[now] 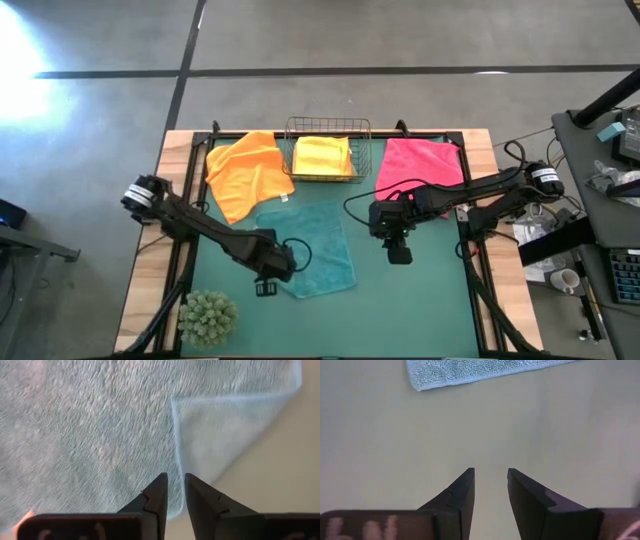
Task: Fold microfiber towels
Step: Fold the green microfiber cloth
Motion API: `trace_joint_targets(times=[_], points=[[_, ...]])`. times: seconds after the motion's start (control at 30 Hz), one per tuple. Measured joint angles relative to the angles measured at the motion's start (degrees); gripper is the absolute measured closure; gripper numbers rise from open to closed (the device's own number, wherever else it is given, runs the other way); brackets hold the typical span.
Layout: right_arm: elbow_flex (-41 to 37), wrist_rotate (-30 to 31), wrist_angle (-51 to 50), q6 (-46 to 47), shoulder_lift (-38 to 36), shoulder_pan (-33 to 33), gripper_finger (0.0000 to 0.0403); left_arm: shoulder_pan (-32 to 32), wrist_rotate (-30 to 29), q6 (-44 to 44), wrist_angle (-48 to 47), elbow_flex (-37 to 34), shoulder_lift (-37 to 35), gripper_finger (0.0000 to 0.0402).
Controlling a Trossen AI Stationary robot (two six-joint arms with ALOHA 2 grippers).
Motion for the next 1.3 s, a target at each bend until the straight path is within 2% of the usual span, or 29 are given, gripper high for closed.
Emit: trace_joint_targets(times=[0.3,0.53,0.7,0.83,1.03,1.3], points=[[0.0,0.0,1.3,0.0,0.0,0.0,0.0296,0.3,0.8,0.1,0.5,-0.3,-3.9,0.0343],[0.0,0.0,1.3,0.6,0.0,0.0,0.0296,1.6,0.8,-1.4,0.9,0.4,-4.7,0.0286],[0.0,0.0,1.3,0.5,0.0,0.0,0.0296,2.1,1.1,-0.1,7.9,-1.6,-4.6,0.0253],[0.0,0.0,1.3,0.4,0.0,0.0,0.0296,2.0,3.1,1.7,15.6,-5.0,-4.6,0.0253],[0.0,0.0,1.5,0.3,0.0,0.0,0.0296,2.1,3.1,1.7,17.2,-8.6,-4.6,0.0262],[0.0,0.0,1.7,0.3,0.0,0.0,0.0296,2.1,3.2,1.7,17.9,-9.6,-3.1,0.0263]])
